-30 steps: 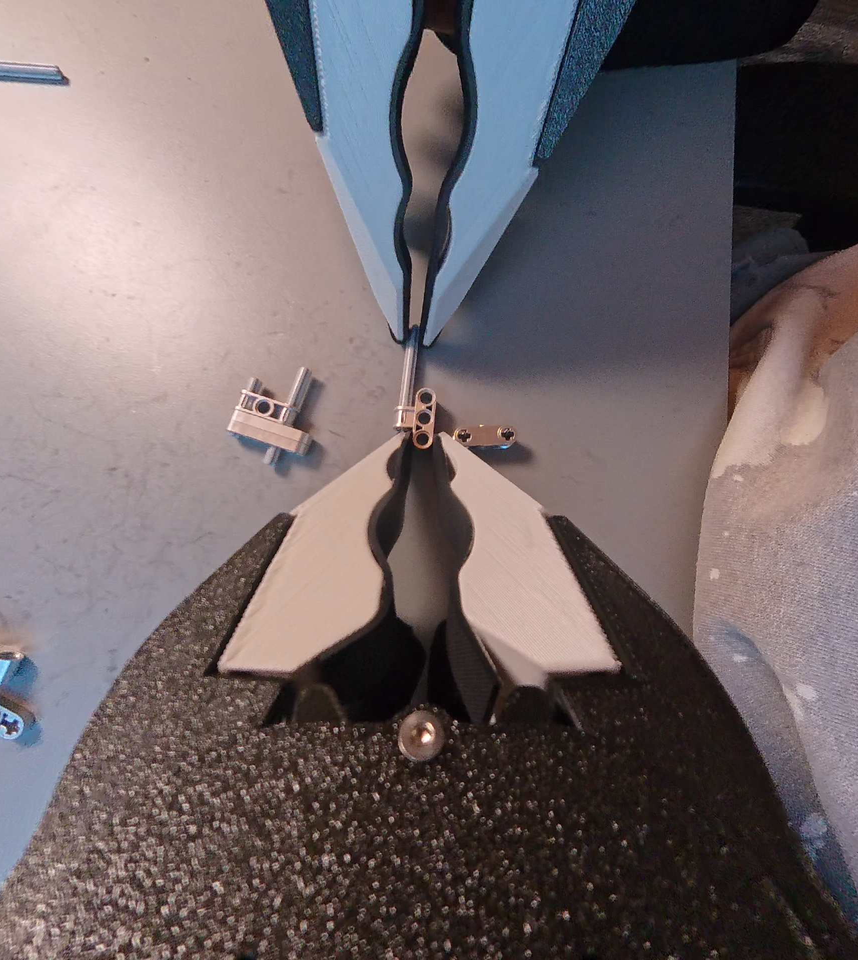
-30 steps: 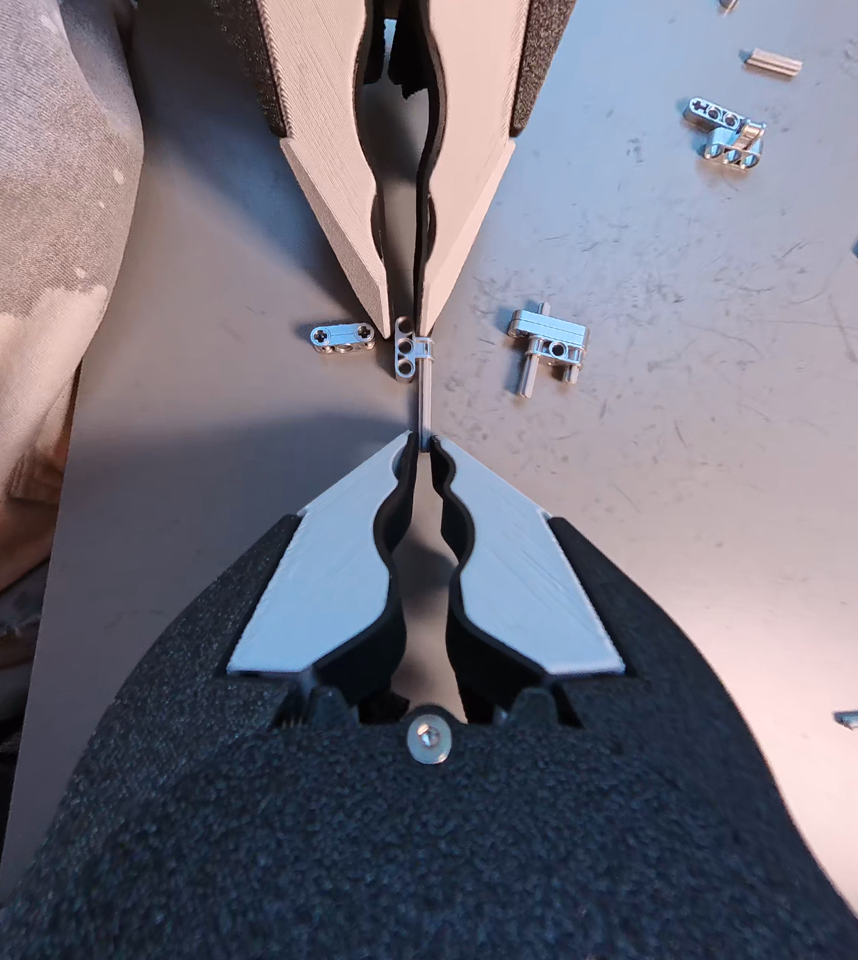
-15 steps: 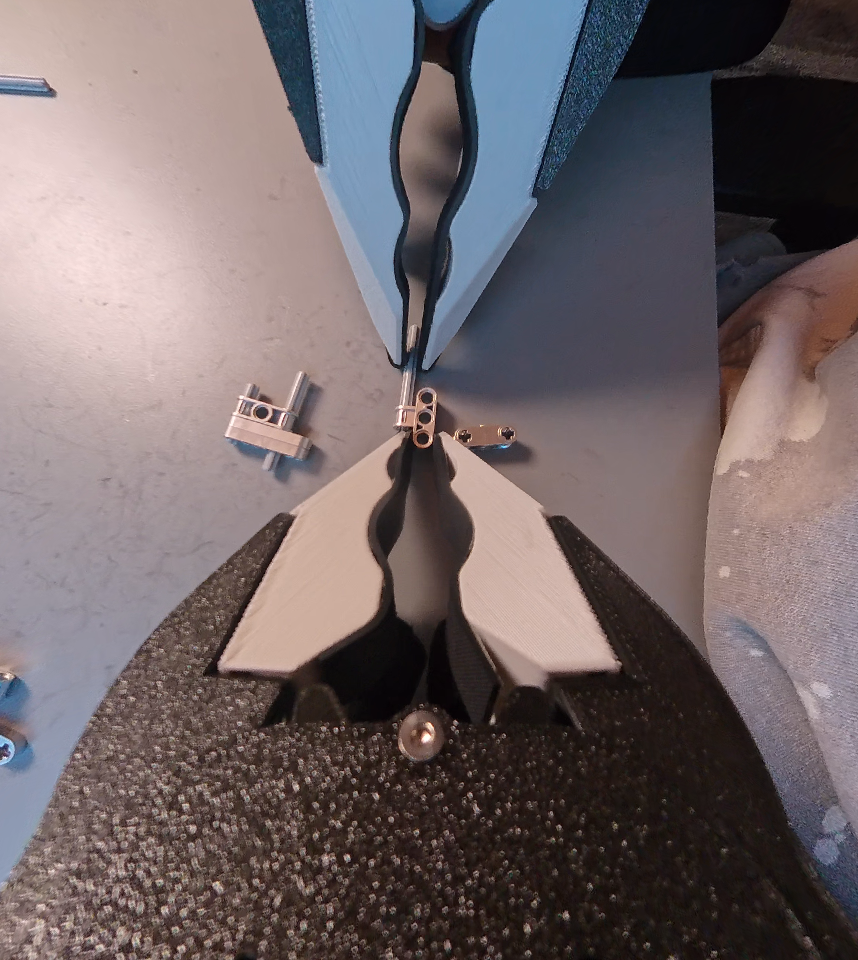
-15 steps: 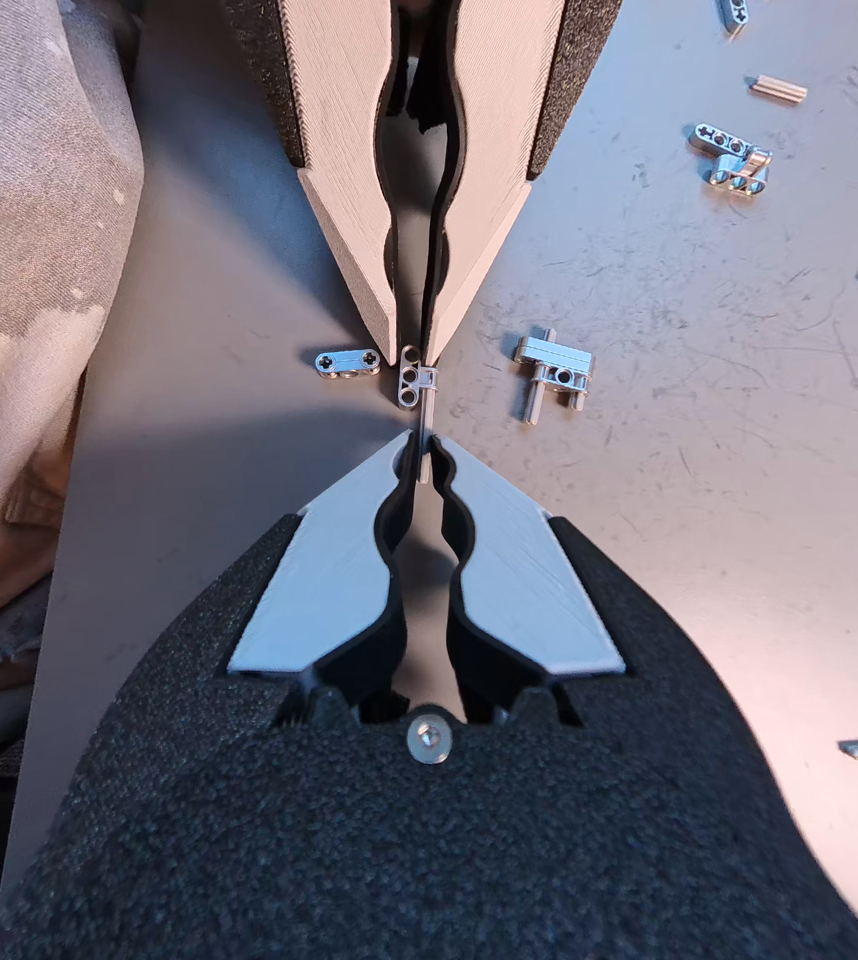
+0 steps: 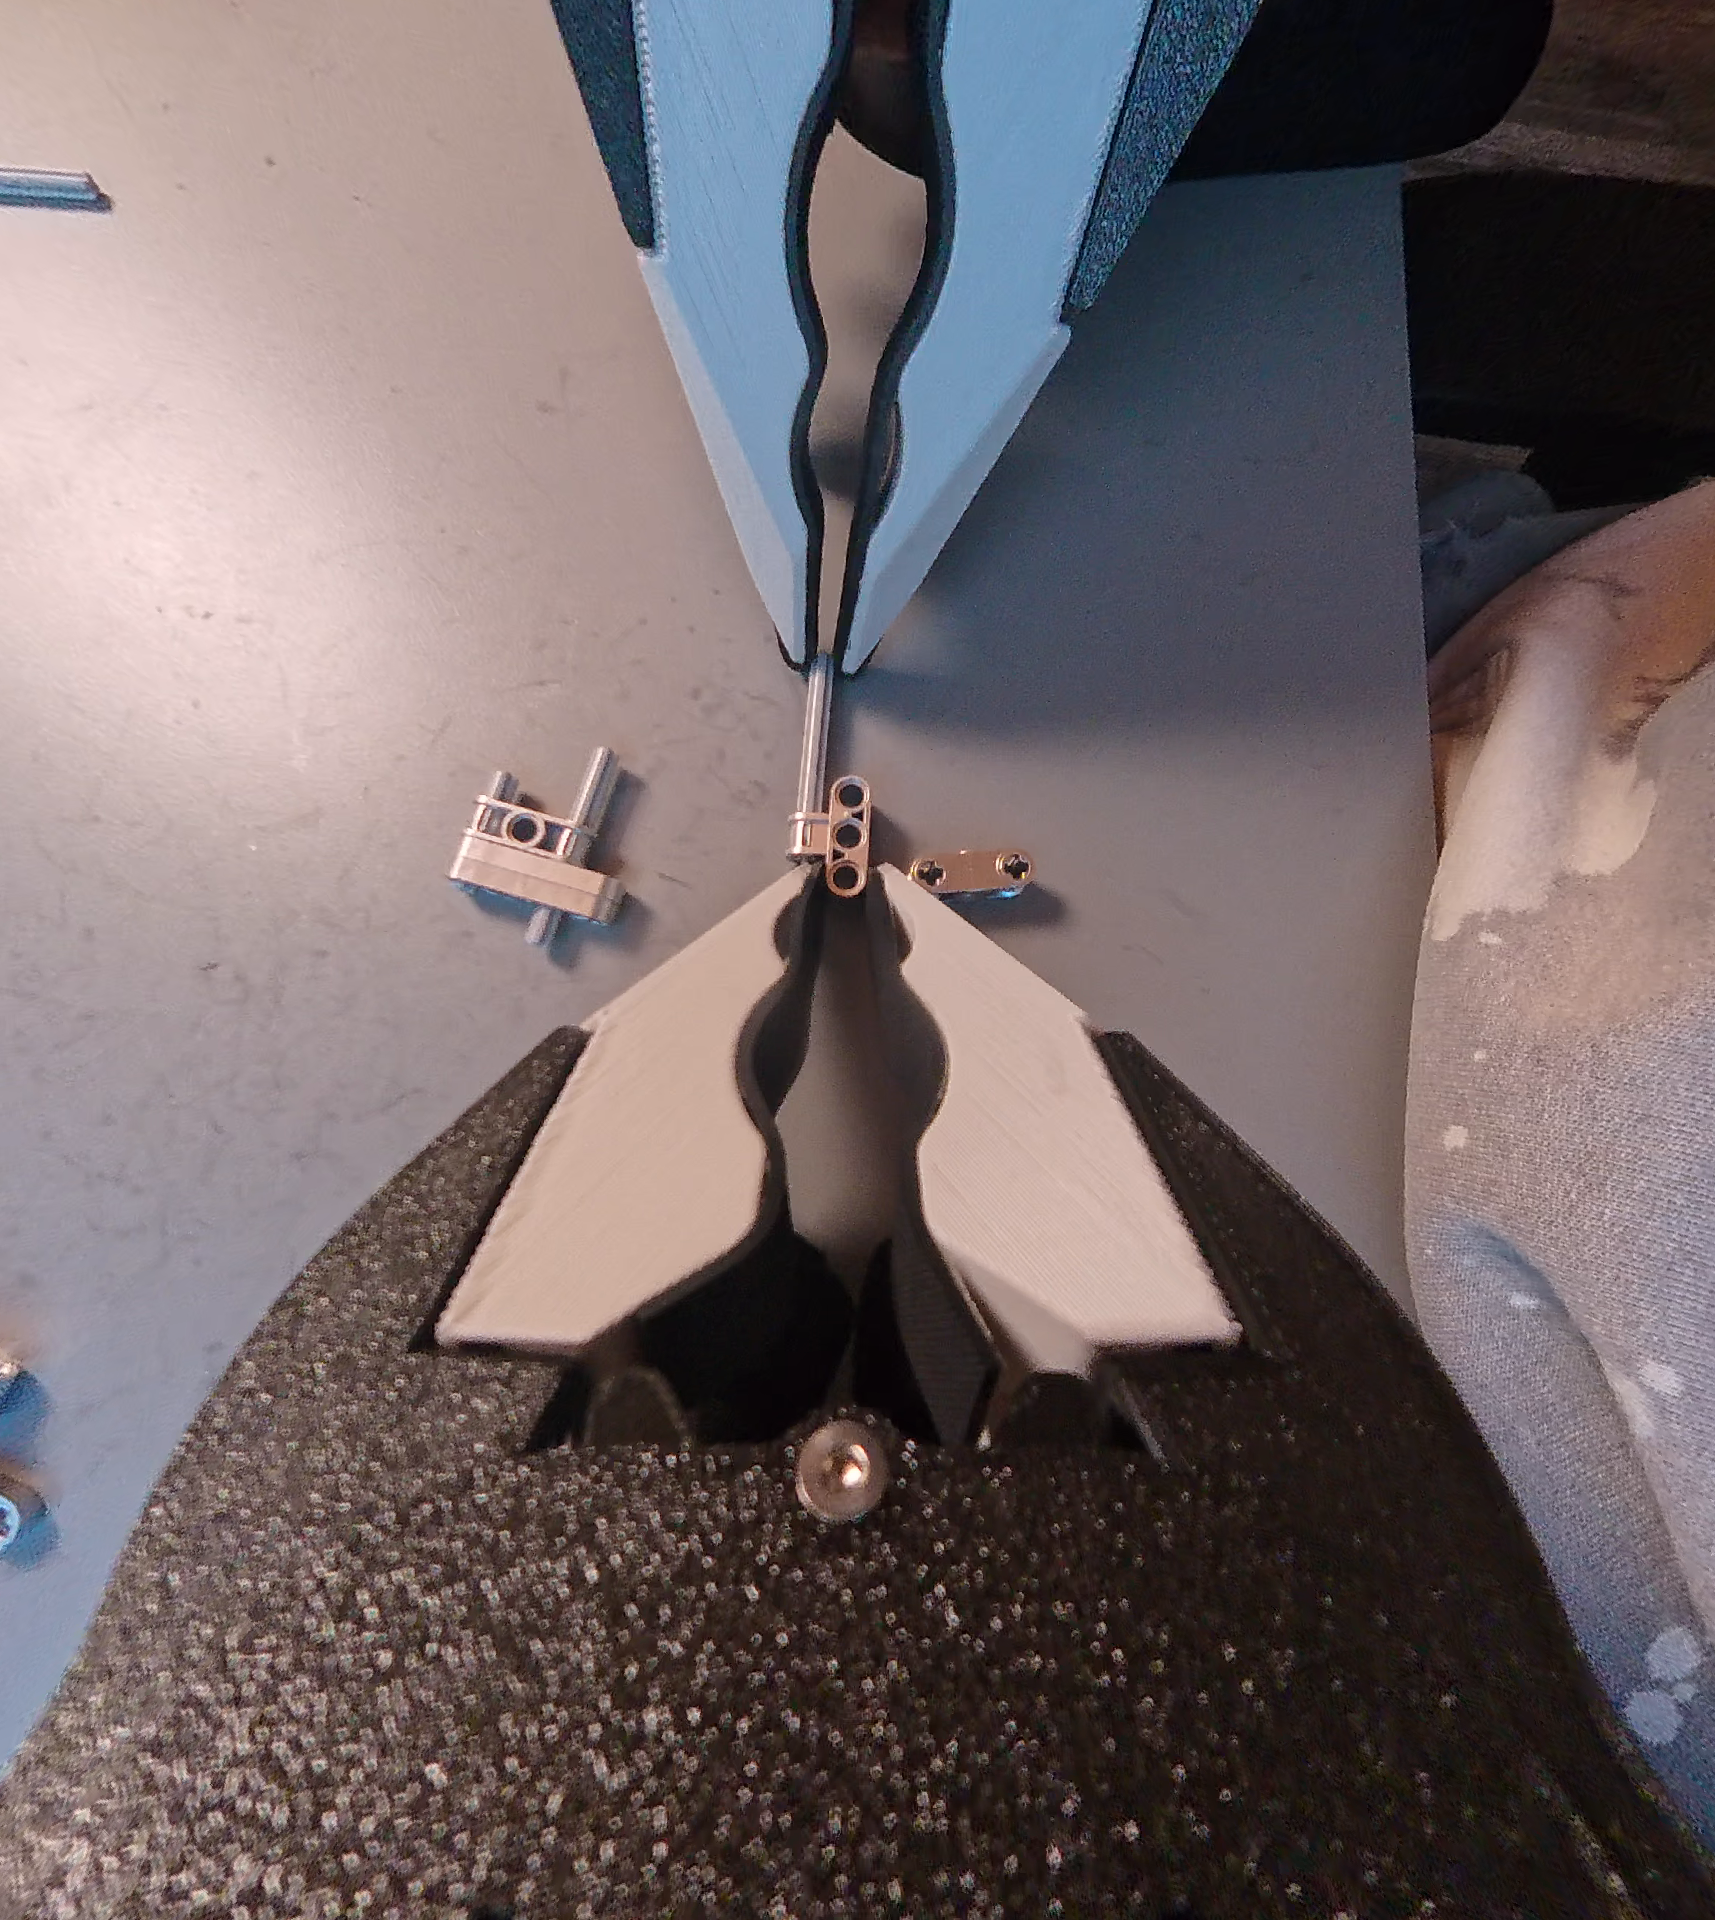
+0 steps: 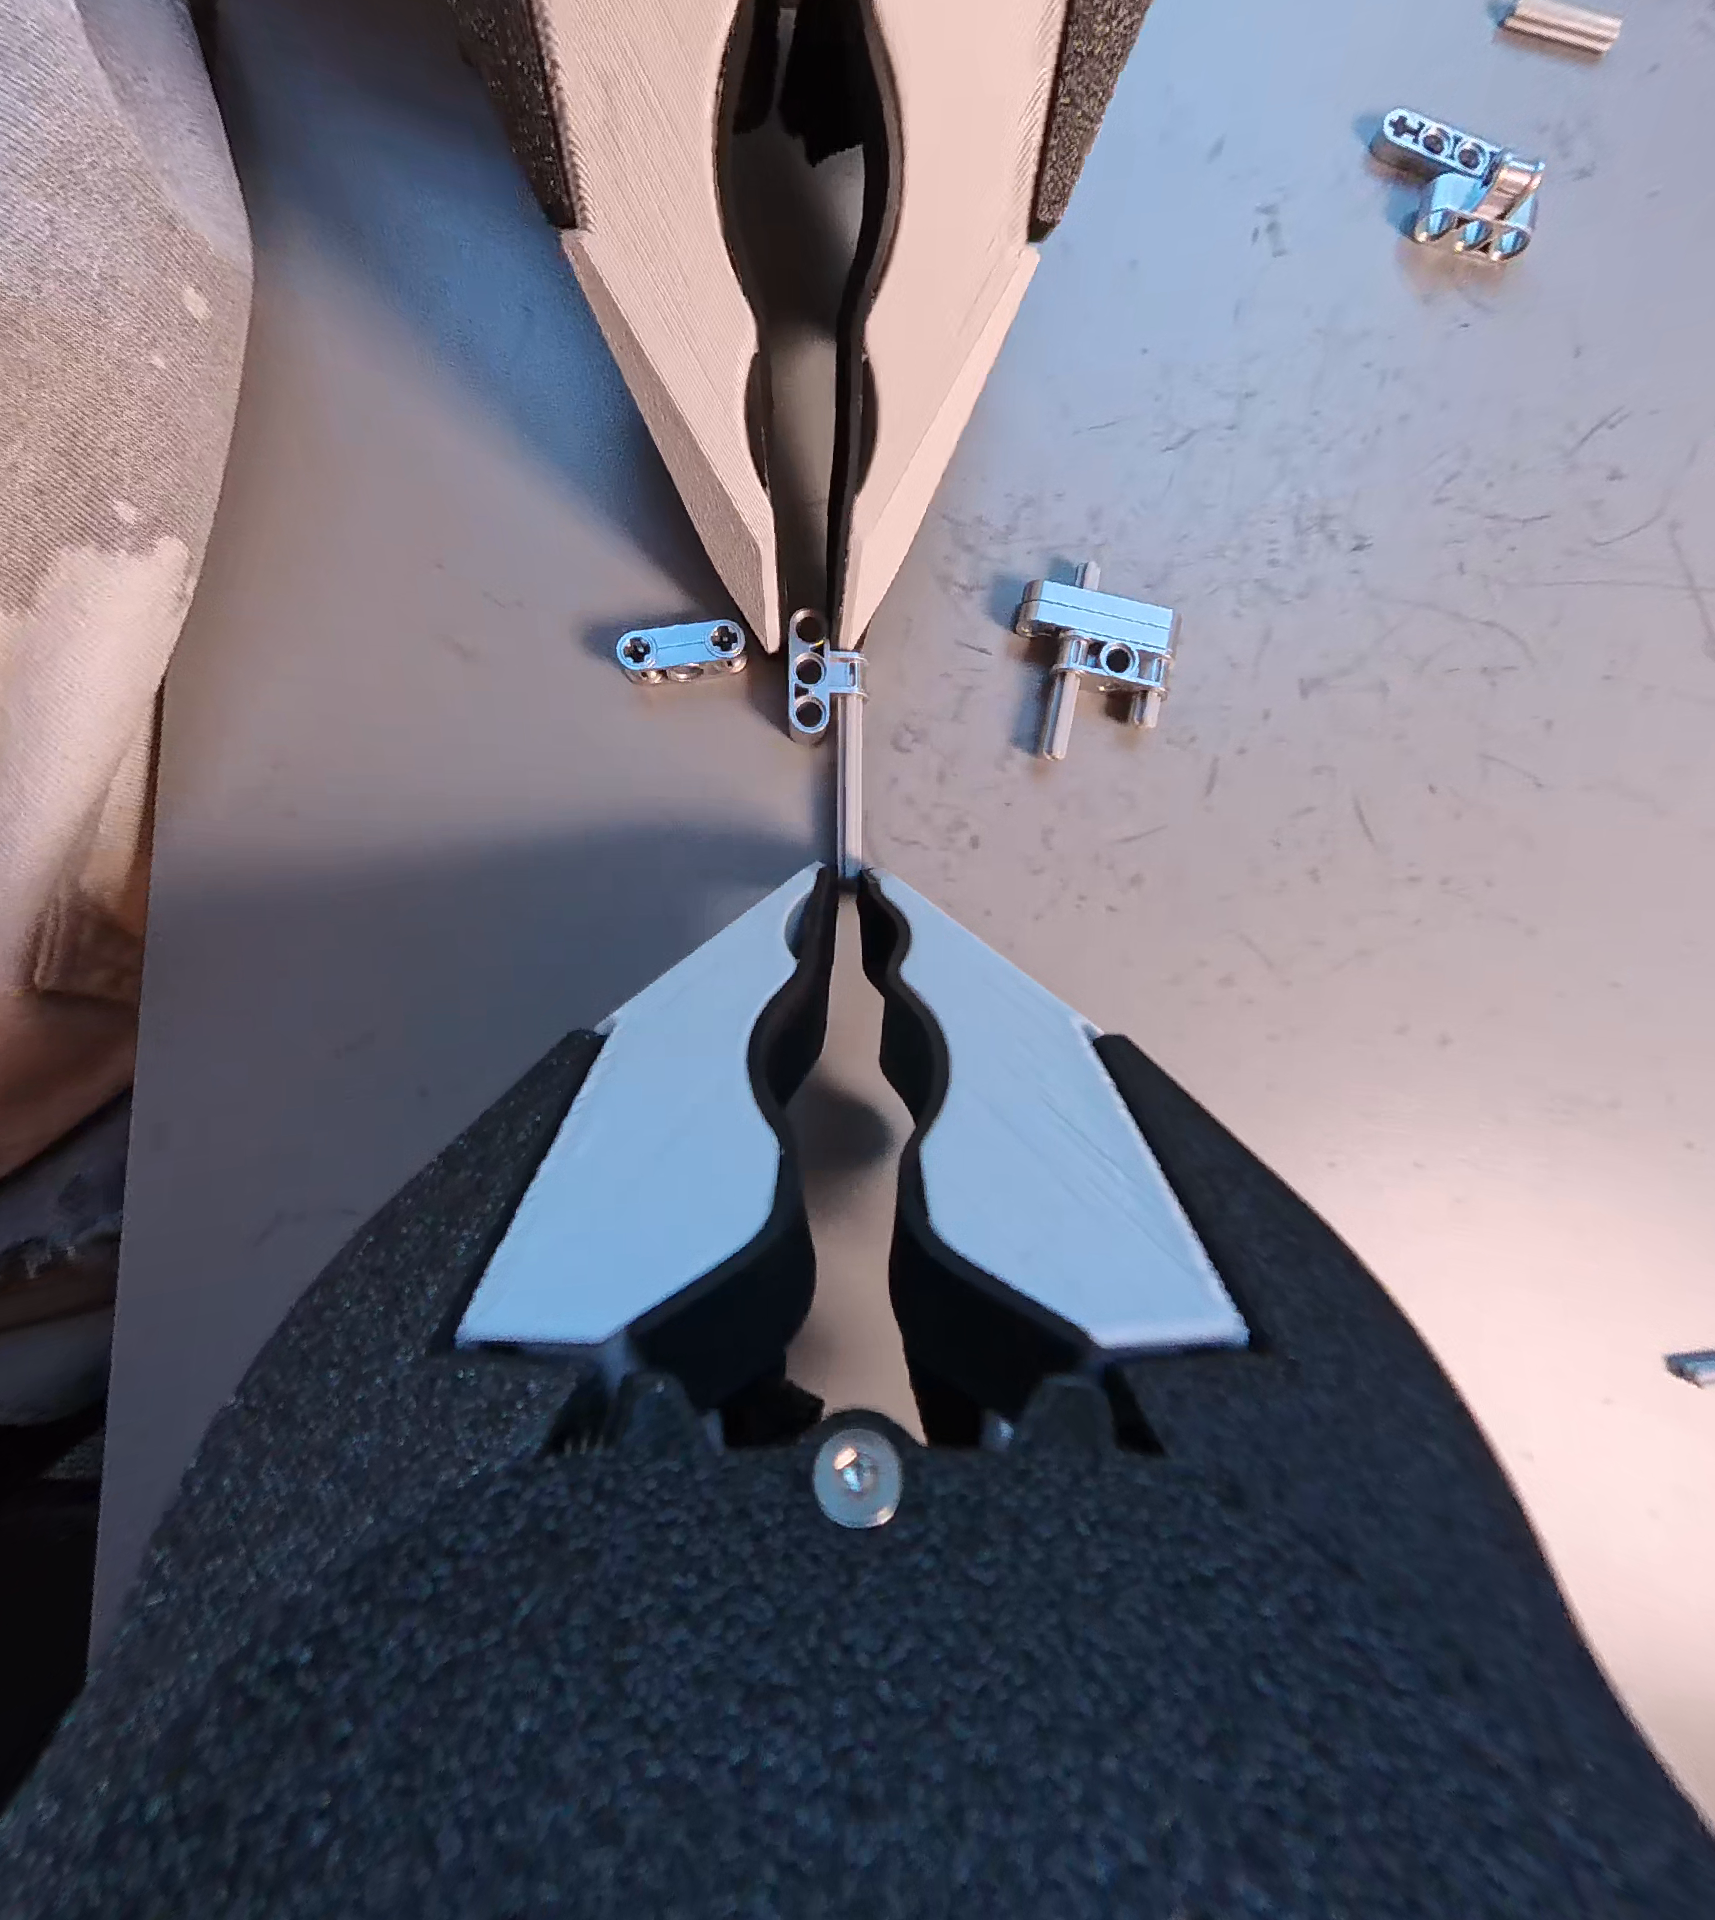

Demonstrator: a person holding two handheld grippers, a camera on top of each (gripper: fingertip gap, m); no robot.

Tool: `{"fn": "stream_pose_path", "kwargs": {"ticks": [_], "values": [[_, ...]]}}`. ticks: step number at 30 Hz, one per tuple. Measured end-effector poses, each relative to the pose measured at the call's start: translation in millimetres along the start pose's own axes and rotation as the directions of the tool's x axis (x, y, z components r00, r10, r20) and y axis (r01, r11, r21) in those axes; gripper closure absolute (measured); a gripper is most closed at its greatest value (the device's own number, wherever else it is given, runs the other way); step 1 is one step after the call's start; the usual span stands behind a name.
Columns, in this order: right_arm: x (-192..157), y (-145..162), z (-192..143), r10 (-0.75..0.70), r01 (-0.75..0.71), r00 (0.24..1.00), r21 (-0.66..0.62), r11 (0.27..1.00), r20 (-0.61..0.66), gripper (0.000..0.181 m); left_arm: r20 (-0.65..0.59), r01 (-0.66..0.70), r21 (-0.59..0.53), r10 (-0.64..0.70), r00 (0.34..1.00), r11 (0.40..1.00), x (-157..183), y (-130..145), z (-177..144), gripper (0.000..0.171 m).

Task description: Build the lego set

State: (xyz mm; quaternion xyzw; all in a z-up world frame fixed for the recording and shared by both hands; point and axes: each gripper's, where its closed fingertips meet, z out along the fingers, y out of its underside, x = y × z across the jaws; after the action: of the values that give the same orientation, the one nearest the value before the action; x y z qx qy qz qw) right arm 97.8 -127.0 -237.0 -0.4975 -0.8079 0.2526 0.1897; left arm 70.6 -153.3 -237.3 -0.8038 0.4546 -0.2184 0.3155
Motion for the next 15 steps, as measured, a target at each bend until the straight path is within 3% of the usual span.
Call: {"fn": "stream_pose_path", "kwargs": {"ticks": [1, 15], "values": [[-0.1, -0.2, 0.1, -0.003, 0.003, 1.0, -0.002, 1.0, -0.002, 0.181, -0.004, -0.002, -0.002, 0.002, 1.0, 1.0, 0.0, 0.0, 0.1, 0.167], [-0.8, -1.6, 1.5, 0.02, -0.02, 1.0, 0.003, 1.0, 0.002, 0.18, -0.036, -0.002, 0.012, 0.003, 0.999, 1.0, -0.7, -0.7, 0.7, 0.166]]}}
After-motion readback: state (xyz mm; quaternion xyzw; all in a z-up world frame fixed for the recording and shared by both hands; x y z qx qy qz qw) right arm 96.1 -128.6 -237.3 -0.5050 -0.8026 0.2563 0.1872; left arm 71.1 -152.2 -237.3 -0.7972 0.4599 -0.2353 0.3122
